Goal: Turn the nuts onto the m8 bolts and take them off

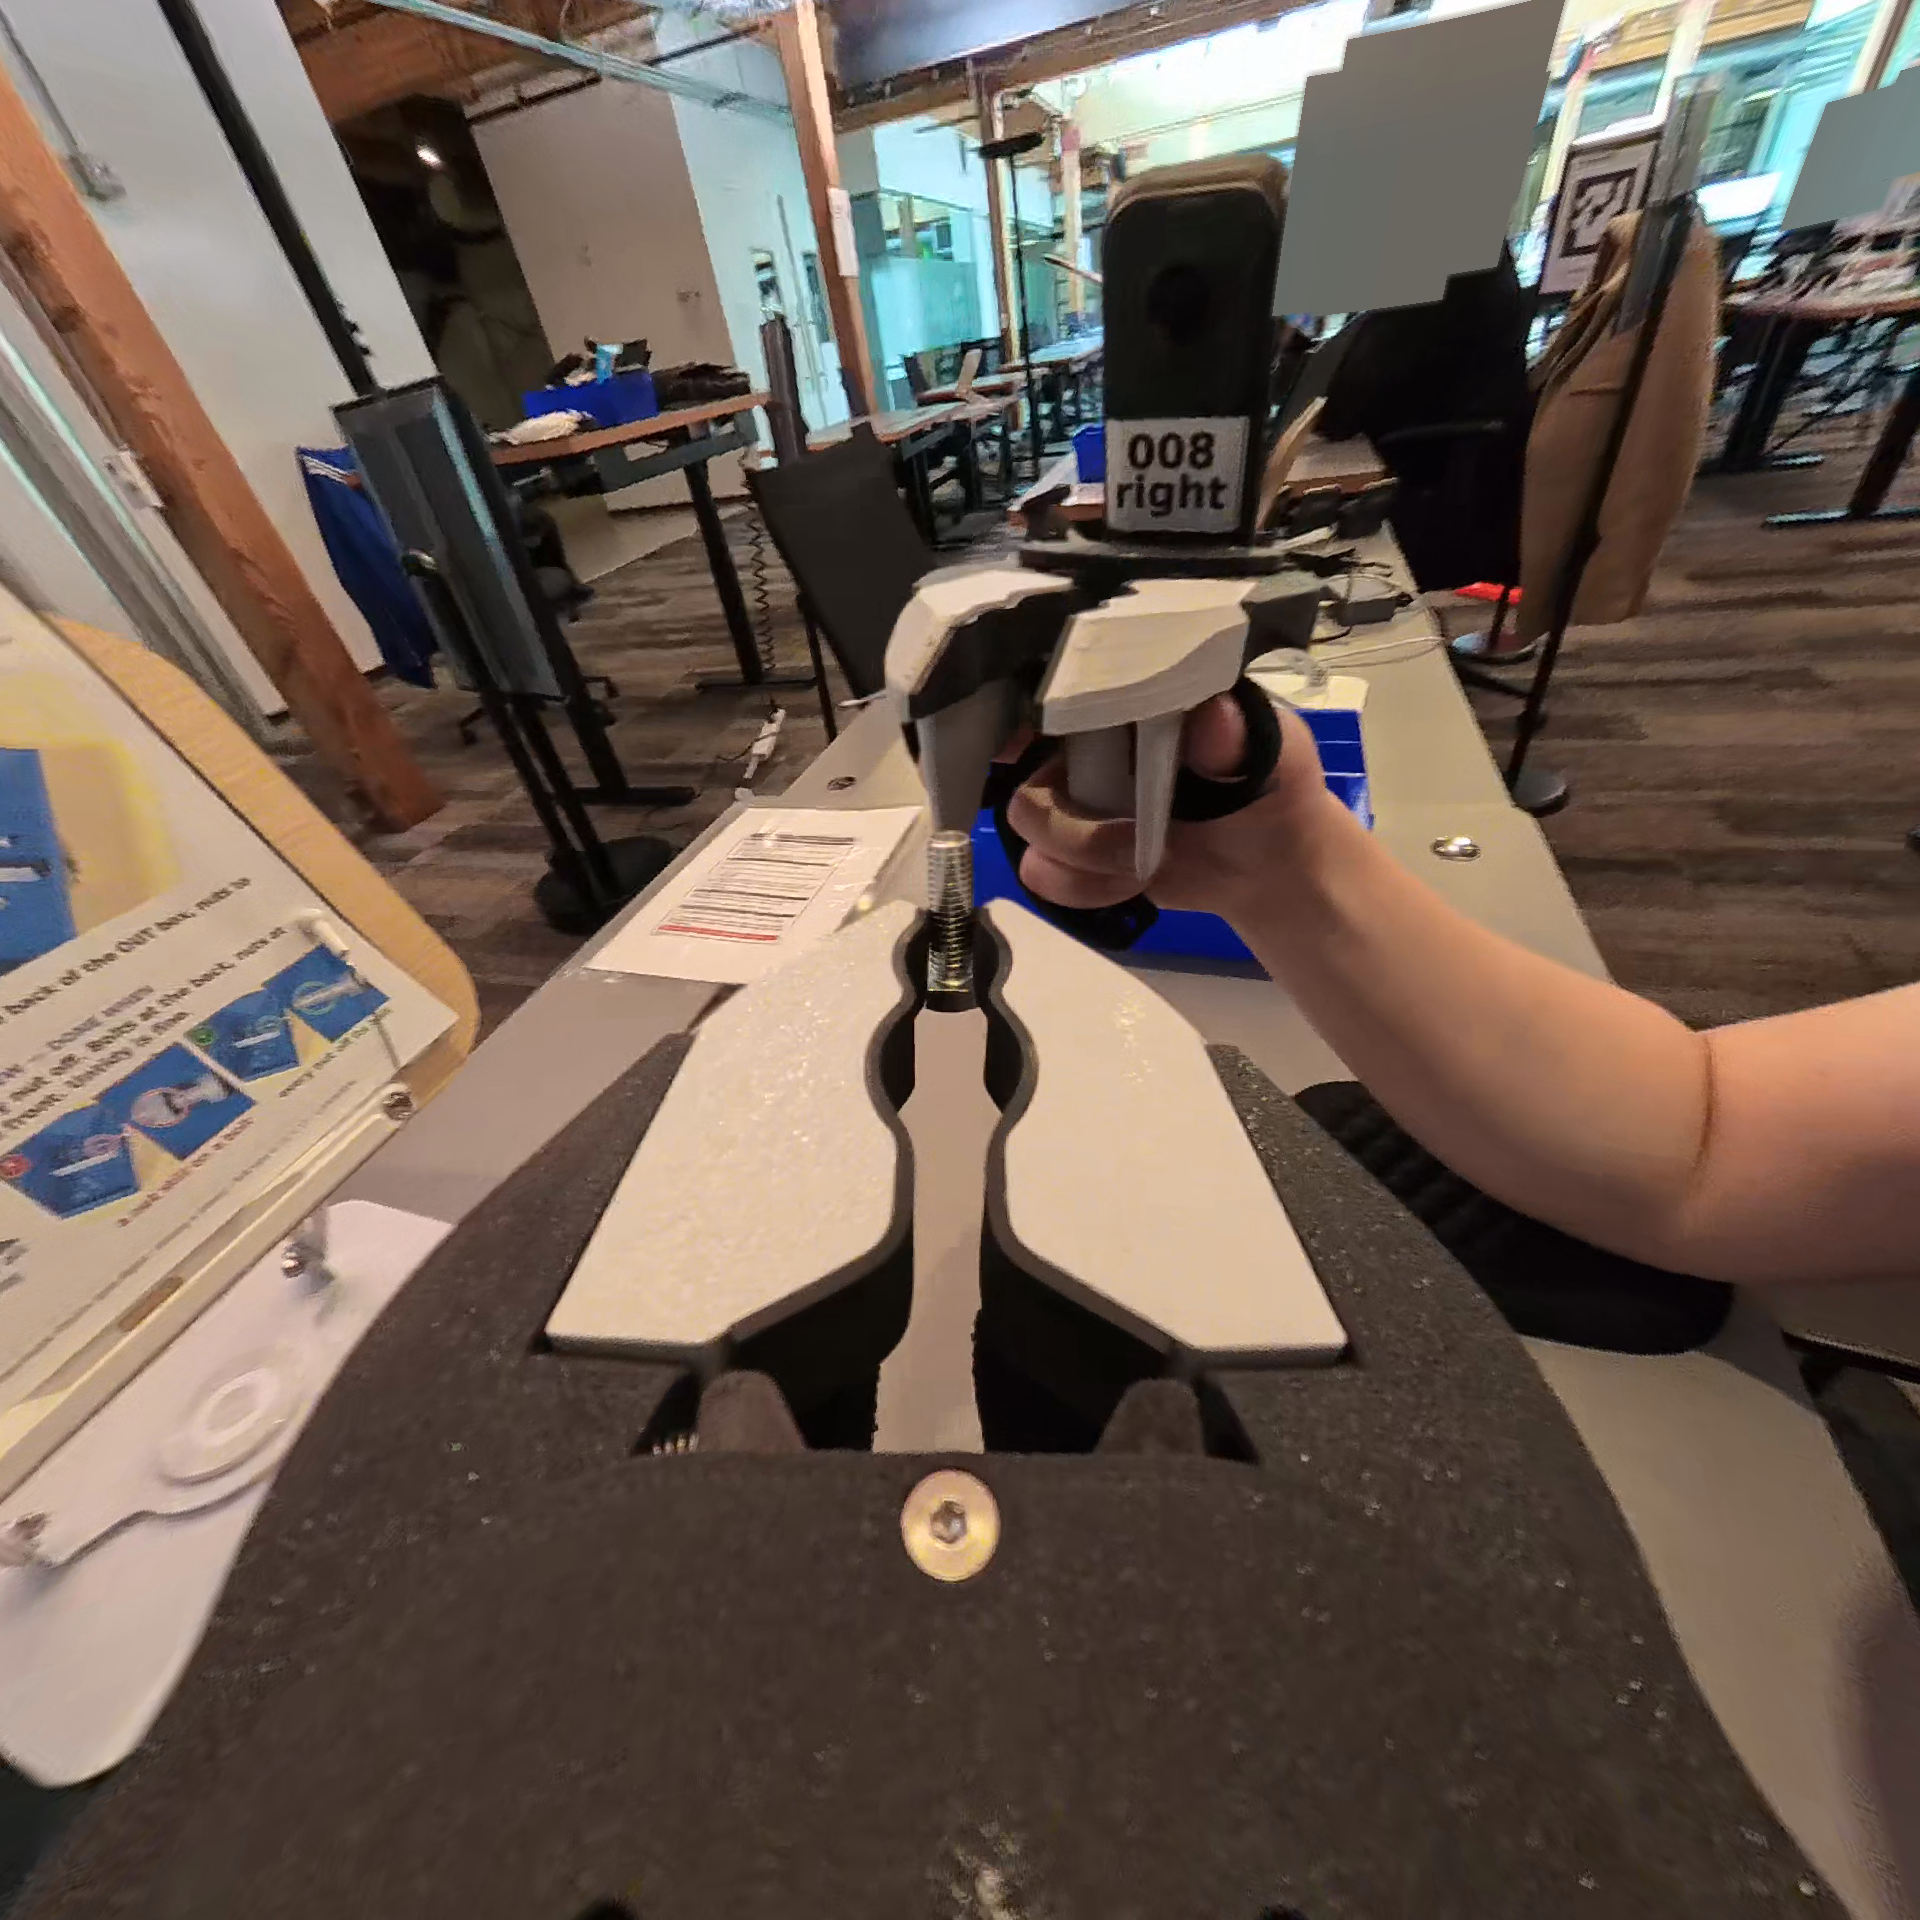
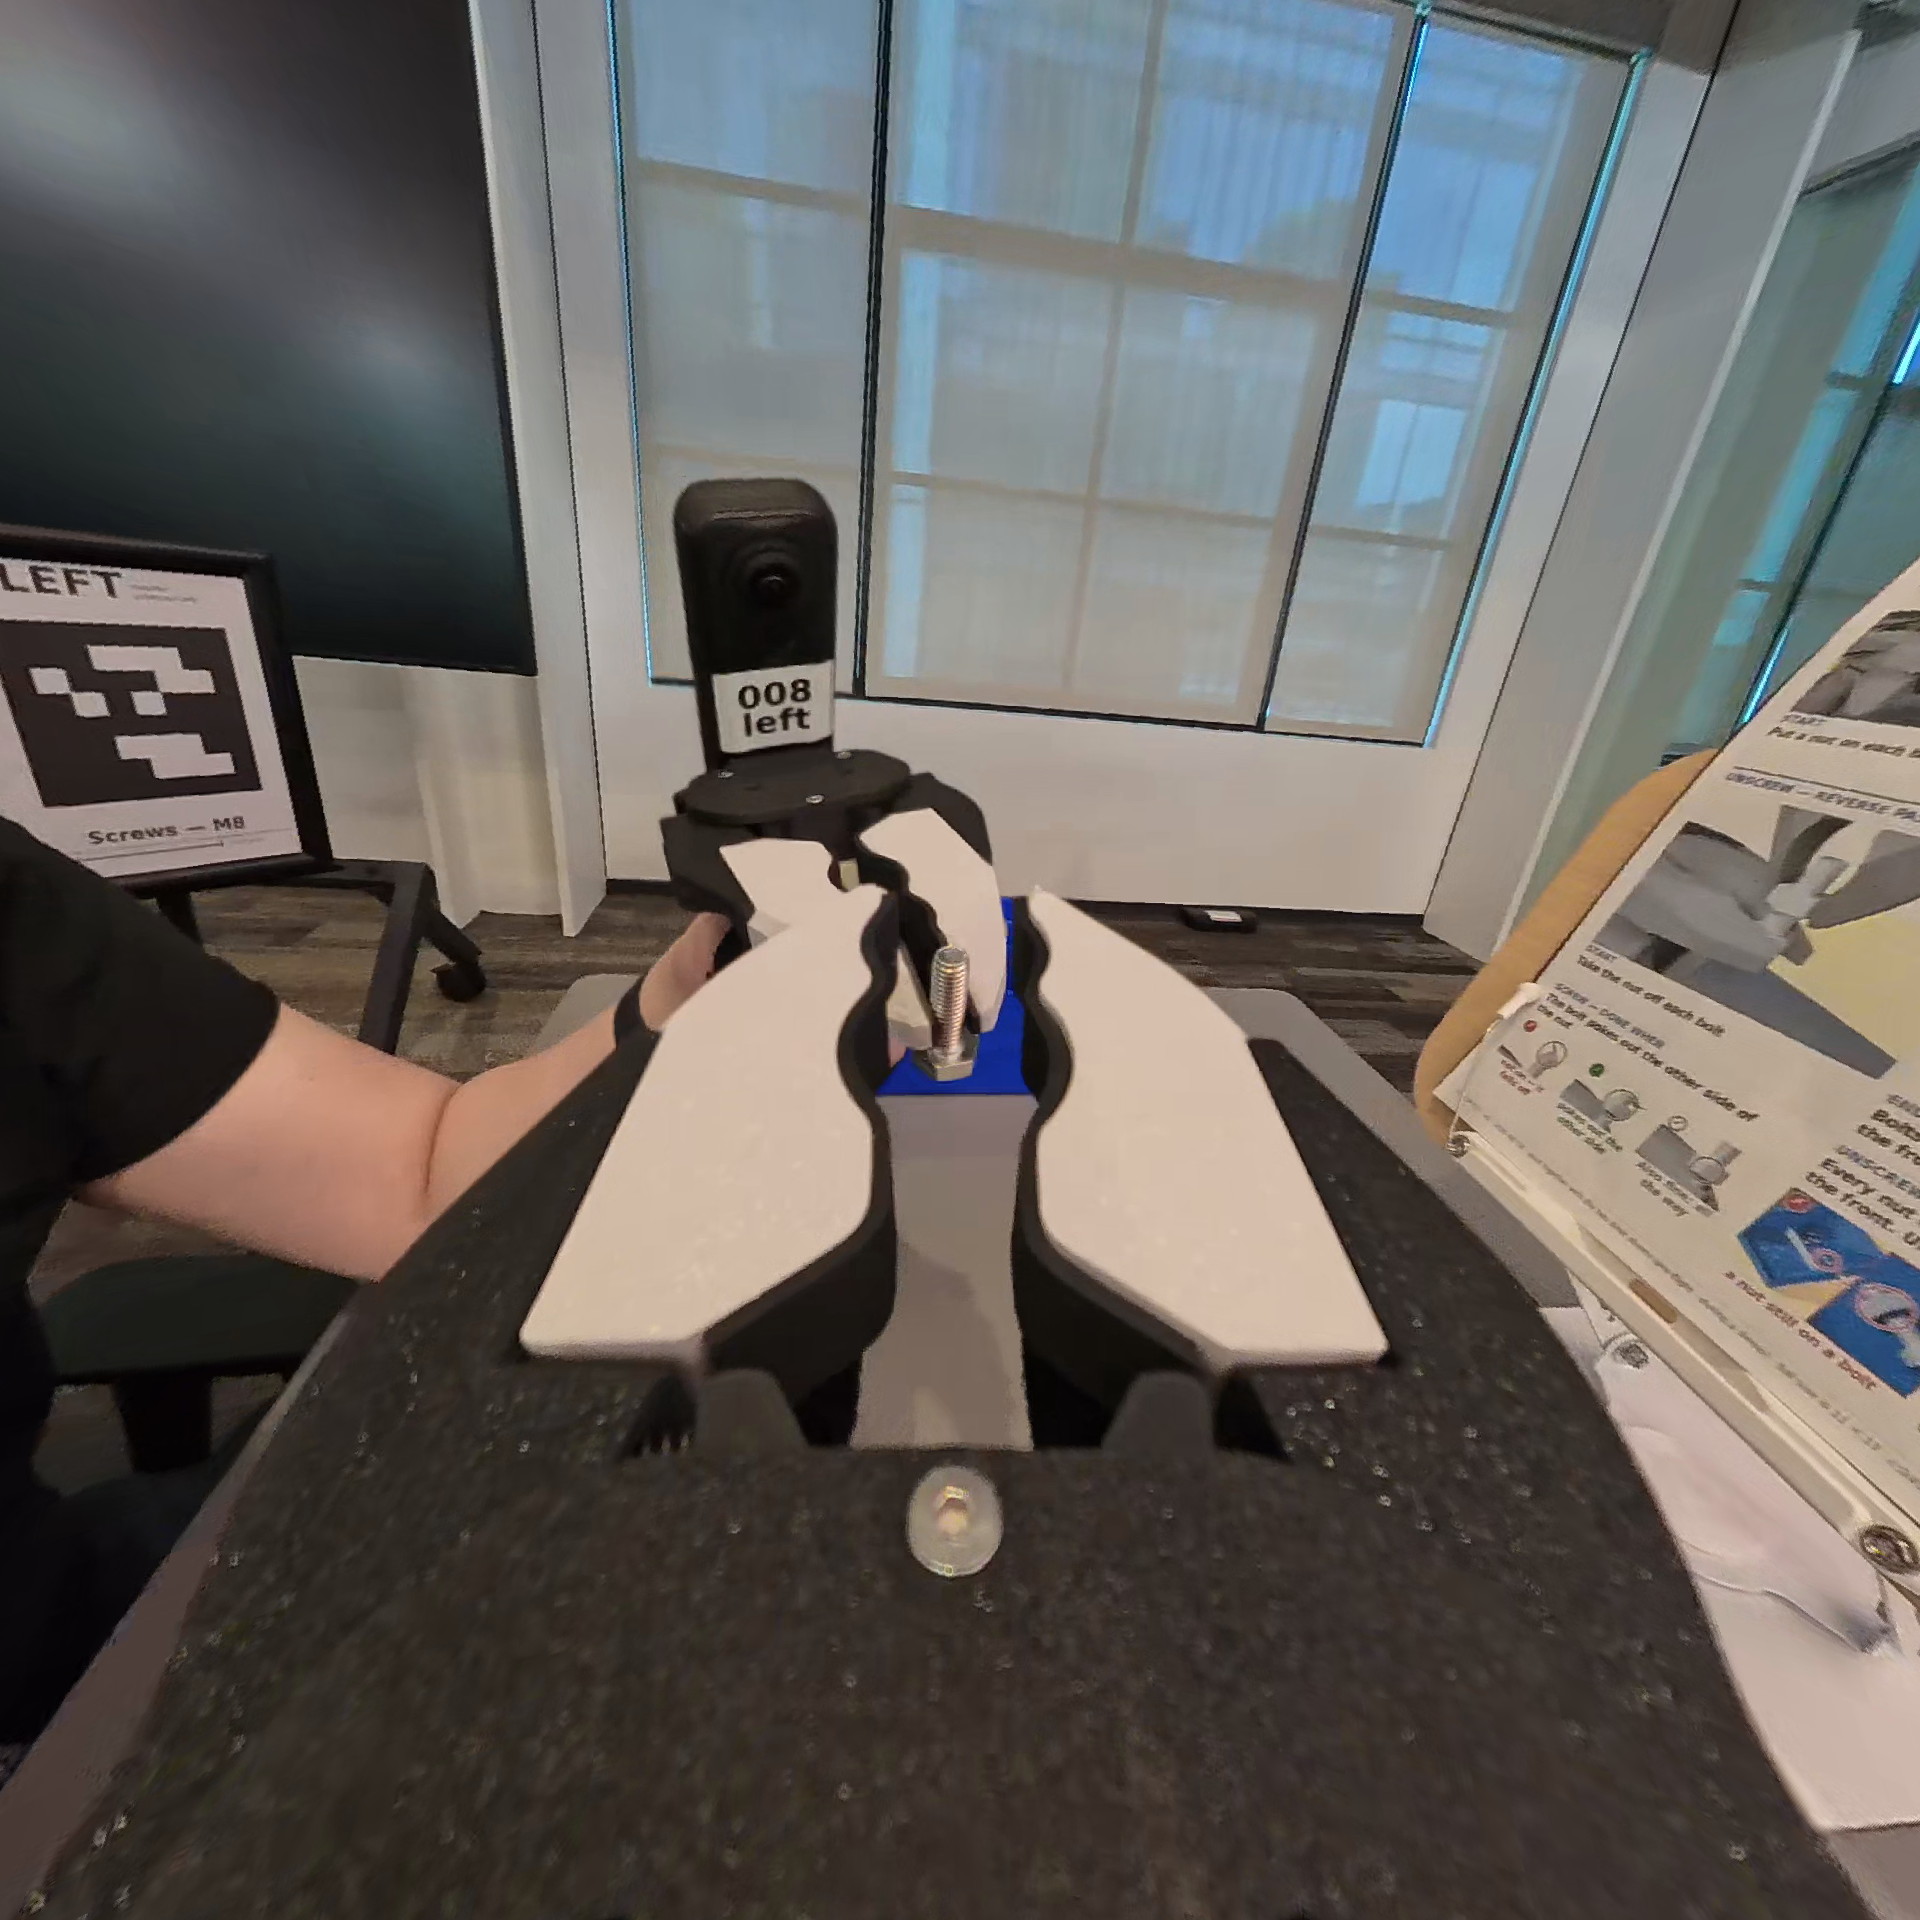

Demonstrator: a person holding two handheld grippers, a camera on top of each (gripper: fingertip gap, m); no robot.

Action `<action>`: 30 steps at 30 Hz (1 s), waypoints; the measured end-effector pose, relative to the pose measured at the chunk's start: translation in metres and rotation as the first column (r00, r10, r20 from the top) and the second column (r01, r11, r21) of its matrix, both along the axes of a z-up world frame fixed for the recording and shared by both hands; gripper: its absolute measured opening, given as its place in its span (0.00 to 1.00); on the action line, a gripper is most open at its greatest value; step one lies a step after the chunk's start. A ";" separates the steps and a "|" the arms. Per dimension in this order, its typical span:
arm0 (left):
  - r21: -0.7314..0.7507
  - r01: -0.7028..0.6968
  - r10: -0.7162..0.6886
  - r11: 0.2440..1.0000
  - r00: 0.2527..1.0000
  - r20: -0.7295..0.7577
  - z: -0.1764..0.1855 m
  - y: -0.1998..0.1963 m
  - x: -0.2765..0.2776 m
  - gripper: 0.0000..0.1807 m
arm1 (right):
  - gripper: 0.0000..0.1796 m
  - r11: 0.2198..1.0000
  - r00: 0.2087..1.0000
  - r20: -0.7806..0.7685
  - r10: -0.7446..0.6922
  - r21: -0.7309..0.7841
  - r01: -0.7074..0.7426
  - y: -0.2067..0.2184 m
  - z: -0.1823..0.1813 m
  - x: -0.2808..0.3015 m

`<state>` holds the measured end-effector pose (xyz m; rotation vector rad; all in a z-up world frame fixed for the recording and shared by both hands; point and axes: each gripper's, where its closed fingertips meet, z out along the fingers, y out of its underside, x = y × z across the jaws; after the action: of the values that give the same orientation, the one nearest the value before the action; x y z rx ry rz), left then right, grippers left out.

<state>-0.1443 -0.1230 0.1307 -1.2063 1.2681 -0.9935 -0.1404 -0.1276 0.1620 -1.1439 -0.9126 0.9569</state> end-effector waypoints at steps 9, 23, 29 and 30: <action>-0.099 0.101 -0.095 0.990 0.994 0.061 0.001 -0.007 -0.016 0.04 | 0.08 0.996 0.995 0.049 0.087 -0.002 -0.087 -0.009 -0.012 -0.025; -0.081 0.136 -0.130 0.987 0.988 0.078 0.006 -0.022 -0.016 0.04 | 0.07 0.996 0.993 0.066 0.094 -0.018 -0.093 -0.009 -0.014 -0.033; -0.094 0.139 -0.132 0.986 0.989 0.072 0.005 -0.022 -0.016 0.04 | 0.04 0.990 0.988 0.066 0.138 -0.046 -0.135 -0.010 -0.017 -0.035; -0.100 0.131 -0.124 0.986 0.990 0.074 0.004 -0.020 -0.016 0.04 | 0.04 0.991 0.989 0.069 0.131 -0.047 -0.128 -0.009 -0.018 -0.035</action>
<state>-0.1605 -0.1433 0.1350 -1.1727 1.2656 -1.1974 -0.1756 -0.1362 0.1442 -1.1721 -1.0396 1.0496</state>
